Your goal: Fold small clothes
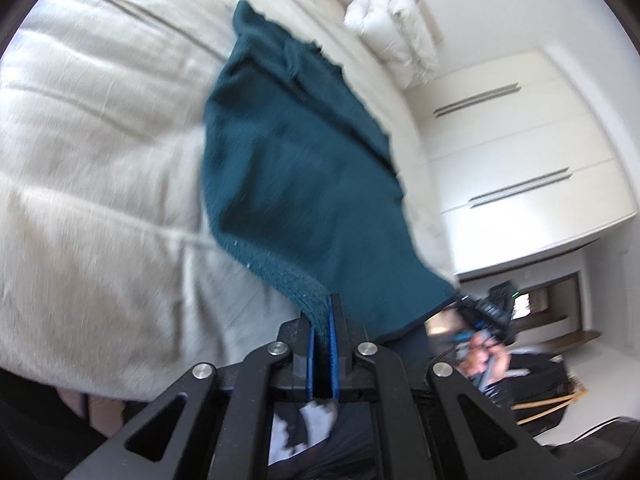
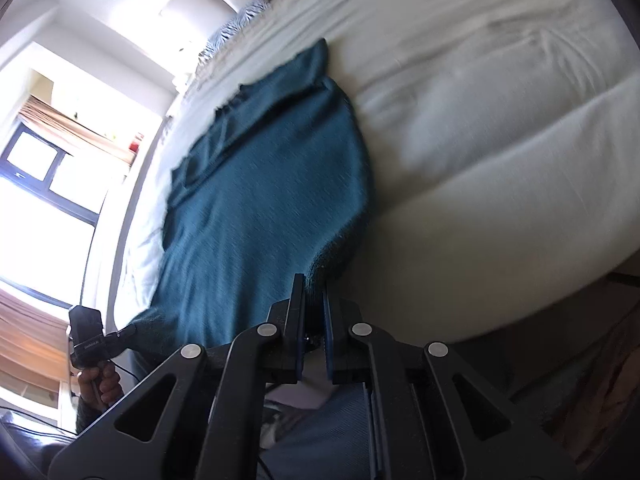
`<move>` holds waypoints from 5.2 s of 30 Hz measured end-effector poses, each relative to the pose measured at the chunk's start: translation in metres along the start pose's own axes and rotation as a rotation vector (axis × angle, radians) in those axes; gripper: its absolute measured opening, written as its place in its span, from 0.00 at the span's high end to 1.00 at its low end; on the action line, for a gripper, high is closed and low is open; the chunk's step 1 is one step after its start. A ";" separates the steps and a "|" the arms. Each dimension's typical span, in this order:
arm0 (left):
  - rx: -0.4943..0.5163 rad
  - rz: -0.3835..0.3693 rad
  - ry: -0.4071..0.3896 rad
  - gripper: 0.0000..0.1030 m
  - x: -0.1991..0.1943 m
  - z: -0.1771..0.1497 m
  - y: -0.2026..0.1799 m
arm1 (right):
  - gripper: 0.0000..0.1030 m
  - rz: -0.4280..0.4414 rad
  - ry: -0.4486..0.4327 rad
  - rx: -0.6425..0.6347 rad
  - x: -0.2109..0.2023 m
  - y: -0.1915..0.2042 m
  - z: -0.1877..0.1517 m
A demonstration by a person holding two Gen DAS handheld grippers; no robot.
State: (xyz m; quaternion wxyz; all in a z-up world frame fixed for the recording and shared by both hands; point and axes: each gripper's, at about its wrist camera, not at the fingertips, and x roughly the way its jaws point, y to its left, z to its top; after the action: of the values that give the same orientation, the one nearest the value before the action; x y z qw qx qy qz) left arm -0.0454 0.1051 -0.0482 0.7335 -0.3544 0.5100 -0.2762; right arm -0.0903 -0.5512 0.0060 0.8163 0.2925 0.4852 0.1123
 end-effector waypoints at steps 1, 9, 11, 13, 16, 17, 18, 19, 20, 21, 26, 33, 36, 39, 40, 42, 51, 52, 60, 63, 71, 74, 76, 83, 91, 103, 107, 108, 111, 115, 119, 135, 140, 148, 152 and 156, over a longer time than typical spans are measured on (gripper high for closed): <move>-0.010 -0.016 -0.015 0.95 -0.003 0.004 0.000 | 0.94 0.013 -0.015 0.005 -0.001 0.003 0.004; -0.074 -0.140 -0.110 0.94 -0.018 0.033 -0.003 | 0.94 0.122 -0.129 0.053 -0.003 0.020 0.040; -0.087 -0.158 -0.129 0.94 -0.021 0.044 -0.004 | 0.94 0.131 -0.145 0.052 0.000 0.026 0.050; -0.097 -0.167 -0.142 0.94 -0.020 0.053 -0.004 | 0.94 0.140 -0.155 0.049 0.005 0.032 0.062; -0.101 -0.166 -0.164 0.94 -0.021 0.068 -0.004 | 0.94 0.144 -0.166 0.048 0.014 0.038 0.080; -0.106 -0.169 -0.170 0.94 -0.022 0.072 -0.004 | 0.94 0.144 -0.169 0.048 0.018 0.040 0.086; -0.109 -0.172 -0.174 0.94 -0.022 0.076 -0.003 | 0.94 0.144 -0.172 0.049 0.021 0.041 0.092; -0.115 -0.176 -0.180 0.94 -0.022 0.081 -0.003 | 0.94 0.146 -0.175 0.051 0.024 0.042 0.097; -0.125 -0.179 -0.187 0.94 -0.021 0.087 -0.001 | 0.94 0.146 -0.179 0.052 0.029 0.043 0.105; -0.132 -0.182 -0.191 0.94 -0.020 0.092 0.000 | 0.94 0.145 -0.182 0.052 0.033 0.044 0.111; -0.158 -0.184 -0.209 0.95 -0.014 0.120 0.008 | 0.94 0.134 -0.202 0.061 0.055 0.047 0.147; -0.174 -0.181 -0.237 0.94 -0.006 0.165 0.013 | 0.94 0.096 -0.233 0.062 0.085 0.050 0.196; -0.196 -0.188 -0.246 0.94 0.000 0.185 0.019 | 0.94 0.084 -0.248 0.063 0.098 0.052 0.219; -0.218 -0.186 -0.248 0.94 0.008 0.204 0.025 | 0.94 0.068 -0.251 0.065 0.114 0.054 0.240; -0.224 -0.186 -0.248 0.94 0.011 0.210 0.027 | 0.94 0.060 -0.250 0.067 0.120 0.054 0.247; -0.234 -0.179 -0.249 0.95 0.016 0.220 0.030 | 0.94 0.047 -0.249 0.073 0.134 0.054 0.261; -0.287 -0.155 -0.253 0.94 0.038 0.268 0.052 | 0.94 -0.012 -0.237 0.121 0.194 0.046 0.311; -0.291 -0.150 -0.251 0.94 0.042 0.272 0.054 | 0.94 -0.018 -0.232 0.131 0.202 0.043 0.316; -0.385 -0.114 -0.296 0.45 0.061 0.291 0.090 | 0.90 -0.077 -0.162 0.190 0.254 0.022 0.332; -0.373 -0.110 -0.311 0.41 0.058 0.288 0.091 | 0.73 -0.095 -0.203 0.169 0.256 0.020 0.329; -0.290 -0.028 -0.311 0.41 0.052 0.260 0.076 | 0.33 -0.142 -0.257 0.141 0.241 0.019 0.317; -0.246 0.028 -0.305 0.41 0.054 0.247 0.068 | 0.33 -0.199 -0.228 0.048 0.236 0.027 0.303; -0.216 0.068 -0.300 0.41 0.057 0.238 0.065 | 0.35 -0.239 -0.202 -0.030 0.232 0.035 0.287; -0.170 0.135 -0.281 0.41 0.068 0.206 0.064 | 0.67 -0.344 -0.133 -0.212 0.234 0.052 0.251; -0.068 0.218 -0.274 0.42 0.079 0.202 0.049 | 0.73 -0.363 -0.107 -0.181 0.232 0.037 0.232; -0.007 0.327 -0.257 0.85 0.095 0.199 0.048 | 0.95 -0.401 -0.165 -0.140 0.220 0.033 0.222; -0.012 0.326 -0.259 0.86 0.097 0.199 0.052 | 0.96 -0.380 -0.194 -0.066 0.212 0.019 0.220; -0.011 0.325 -0.260 0.86 0.098 0.198 0.052 | 0.96 -0.370 -0.194 -0.047 0.212 0.015 0.220; -0.015 0.317 -0.263 0.86 0.097 0.196 0.056 | 0.96 -0.365 -0.194 -0.017 0.215 0.005 0.217; -0.034 0.294 -0.267 0.86 0.095 0.195 0.061 | 0.96 -0.364 -0.203 -0.006 0.219 0.000 0.211; -0.047 0.272 -0.268 0.83 0.092 0.195 0.065 | 0.94 -0.340 -0.190 -0.013 0.219 -0.001 0.211; 0.226 0.424 -0.361 0.62 0.077 0.223 -0.020 | 0.87 -0.236 -0.279 -0.084 0.192 0.055 0.225; 0.332 0.484 -0.341 0.59 0.119 0.264 -0.036 | 0.87 -0.130 -0.188 -0.137 0.233 0.095 0.248; 0.272 0.562 -0.286 0.60 0.162 0.294 0.009 | 0.87 0.001 0.007 -0.206 0.337 0.159 0.266; 0.278 0.536 -0.303 0.61 0.158 0.290 0.016 | 0.87 -0.024 0.042 -0.218 0.372 0.164 0.268; 0.257 0.499 -0.316 0.62 0.154 0.289 0.022 | 0.91 -0.024 -0.050 -0.094 0.361 0.132 0.284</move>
State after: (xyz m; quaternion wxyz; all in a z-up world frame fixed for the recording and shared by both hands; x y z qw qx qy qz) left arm 0.2792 0.0690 -0.0850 0.8874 -0.1614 0.4221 -0.0915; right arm 0.3486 -0.3810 -0.0769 0.8423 0.2508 0.4624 0.1175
